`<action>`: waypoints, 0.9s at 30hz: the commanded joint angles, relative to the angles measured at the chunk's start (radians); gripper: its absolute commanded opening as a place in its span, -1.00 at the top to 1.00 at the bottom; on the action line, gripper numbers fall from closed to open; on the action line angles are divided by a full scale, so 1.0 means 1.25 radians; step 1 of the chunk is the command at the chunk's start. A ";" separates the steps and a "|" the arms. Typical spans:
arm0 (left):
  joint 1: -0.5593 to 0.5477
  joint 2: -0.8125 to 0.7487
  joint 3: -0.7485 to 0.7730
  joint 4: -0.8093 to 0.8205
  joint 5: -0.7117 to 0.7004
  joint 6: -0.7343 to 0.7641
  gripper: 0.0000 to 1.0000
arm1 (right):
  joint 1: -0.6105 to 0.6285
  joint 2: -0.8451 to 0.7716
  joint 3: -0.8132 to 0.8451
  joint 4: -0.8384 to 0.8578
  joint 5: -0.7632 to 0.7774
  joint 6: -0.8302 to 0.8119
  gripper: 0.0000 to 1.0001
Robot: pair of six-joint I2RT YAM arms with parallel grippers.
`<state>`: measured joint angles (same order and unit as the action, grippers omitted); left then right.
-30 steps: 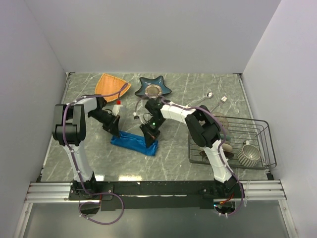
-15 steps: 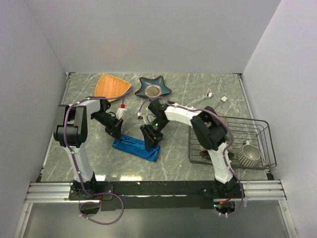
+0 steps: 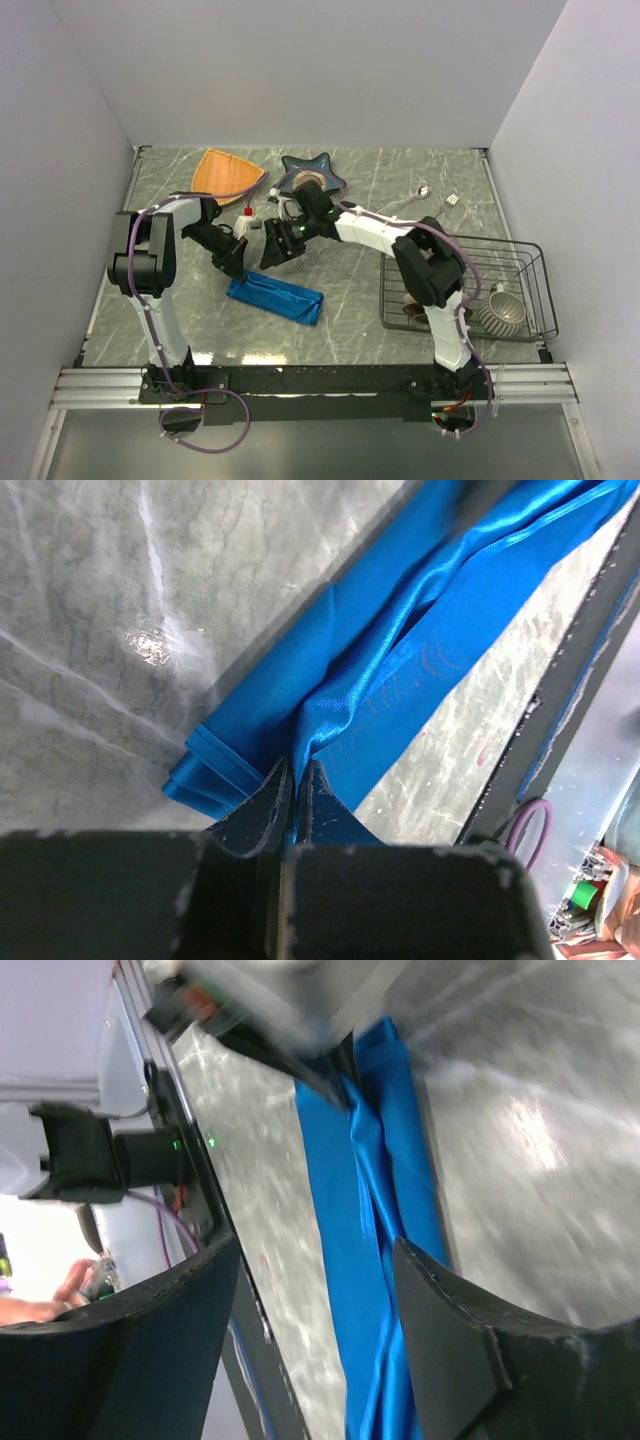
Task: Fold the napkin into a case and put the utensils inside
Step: Fold the 2/3-rectangle-folded napkin at the center of the board.
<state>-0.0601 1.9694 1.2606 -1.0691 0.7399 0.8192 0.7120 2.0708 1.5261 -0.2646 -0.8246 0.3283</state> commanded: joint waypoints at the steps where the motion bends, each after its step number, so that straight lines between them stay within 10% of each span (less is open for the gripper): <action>1: 0.015 -0.001 0.049 -0.080 0.061 0.078 0.98 | 0.021 0.042 0.000 0.210 0.007 0.123 -0.47; 27: 0.046 0.089 0.134 -0.239 0.165 0.147 0.98 | 0.088 0.109 -0.016 0.296 0.018 0.029 -0.37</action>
<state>-0.0006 2.0903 1.4021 -1.3273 0.8669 0.9562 0.8021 2.1933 1.4876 0.1238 -0.7956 0.4202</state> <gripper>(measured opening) 0.033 0.690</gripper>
